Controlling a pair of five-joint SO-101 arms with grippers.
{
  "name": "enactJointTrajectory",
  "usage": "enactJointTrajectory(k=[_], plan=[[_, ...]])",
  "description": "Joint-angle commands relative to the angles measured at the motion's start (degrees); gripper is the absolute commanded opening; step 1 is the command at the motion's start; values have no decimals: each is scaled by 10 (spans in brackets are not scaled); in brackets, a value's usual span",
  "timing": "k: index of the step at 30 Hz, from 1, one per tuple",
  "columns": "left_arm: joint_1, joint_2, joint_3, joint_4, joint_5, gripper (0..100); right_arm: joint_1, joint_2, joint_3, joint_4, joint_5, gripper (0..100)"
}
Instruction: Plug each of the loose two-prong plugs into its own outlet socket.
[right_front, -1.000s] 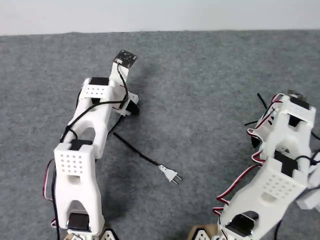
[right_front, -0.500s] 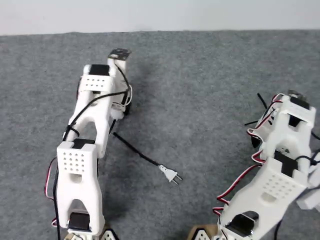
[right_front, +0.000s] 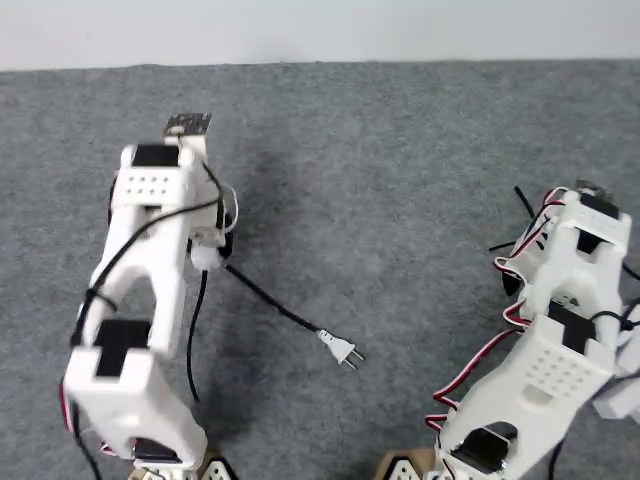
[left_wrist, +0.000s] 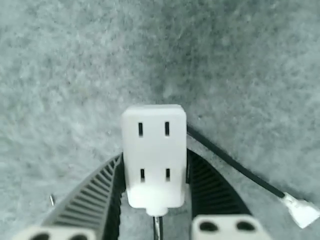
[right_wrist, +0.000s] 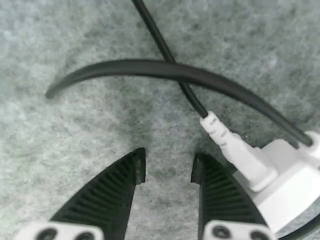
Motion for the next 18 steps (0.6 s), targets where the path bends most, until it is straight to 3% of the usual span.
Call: enactJointTrajectory(k=[1,5,14,18], plan=[[-1,-148,213,-142,37,13,-18,-3,0,-15,8,143],[-2,-197,351,-247,36,13,-18,-3,0,-15,8,143],[33,-212,497,-357,-1,23,-17,-3,0,-15,5,143],[39,-241,509,-358,11,138,-15,-3,0,-14,5,143]])
